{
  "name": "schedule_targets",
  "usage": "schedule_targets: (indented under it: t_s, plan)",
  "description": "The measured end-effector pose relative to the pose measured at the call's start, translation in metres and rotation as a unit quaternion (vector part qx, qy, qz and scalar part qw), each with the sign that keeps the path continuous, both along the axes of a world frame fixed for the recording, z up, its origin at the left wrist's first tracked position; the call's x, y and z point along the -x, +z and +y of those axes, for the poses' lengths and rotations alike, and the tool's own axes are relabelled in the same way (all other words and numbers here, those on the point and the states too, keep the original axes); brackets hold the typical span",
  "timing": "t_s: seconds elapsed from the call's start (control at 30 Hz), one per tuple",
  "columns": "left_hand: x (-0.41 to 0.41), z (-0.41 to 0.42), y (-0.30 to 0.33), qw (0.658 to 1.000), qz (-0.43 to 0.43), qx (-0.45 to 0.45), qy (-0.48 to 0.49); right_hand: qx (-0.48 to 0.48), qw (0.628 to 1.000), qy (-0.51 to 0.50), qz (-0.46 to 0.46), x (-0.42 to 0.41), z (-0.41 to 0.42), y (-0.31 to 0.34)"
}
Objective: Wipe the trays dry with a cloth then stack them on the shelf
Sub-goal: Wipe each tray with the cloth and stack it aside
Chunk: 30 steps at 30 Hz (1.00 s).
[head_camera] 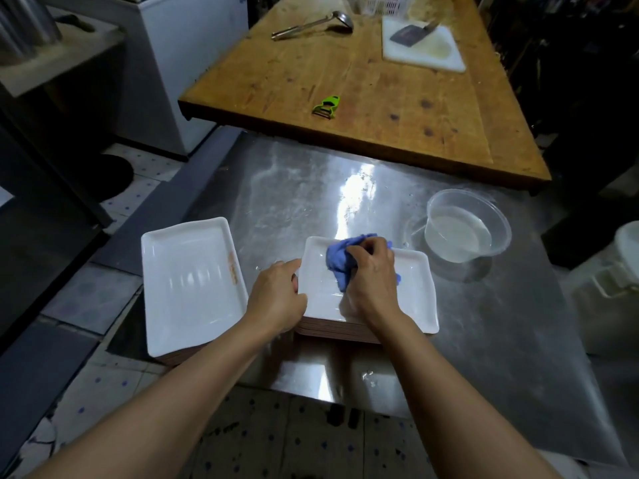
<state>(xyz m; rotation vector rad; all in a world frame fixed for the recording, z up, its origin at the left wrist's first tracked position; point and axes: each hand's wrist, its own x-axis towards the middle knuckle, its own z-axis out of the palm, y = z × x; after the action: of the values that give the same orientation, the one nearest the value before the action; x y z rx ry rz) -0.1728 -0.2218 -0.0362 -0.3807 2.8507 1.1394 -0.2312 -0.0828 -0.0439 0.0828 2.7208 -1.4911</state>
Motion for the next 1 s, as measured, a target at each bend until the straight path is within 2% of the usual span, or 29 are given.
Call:
schedule_targets:
  t_s: [0.17,0.47,0.63,0.8,1.0]
  plan:
    - [0.001,0.0,-0.002,1.0,0.002,0.009,0.008,-0.166,0.969,0.175,0.06,-0.003,-0.023,0.001]
    - [0.001,-0.001,0.001,1.0,-0.009,-0.012,0.005,-0.194,0.944,0.267,0.023,-0.018,-0.014,0.01]
    - [0.0,-0.007,-0.005,0.988,-0.037,-0.149,0.013,-0.212,0.924,0.317,-0.01,-0.035,0.0,0.023]
    - [0.003,-0.01,-0.005,0.979,-0.067,-0.191,0.015,-0.272,0.894,0.356,-0.032,-0.041,0.006,0.025]
    - [0.007,-0.003,-0.005,0.986,-0.057,-0.15,0.053,-0.296,0.892,0.341,0.021,-0.05,0.009,0.015]
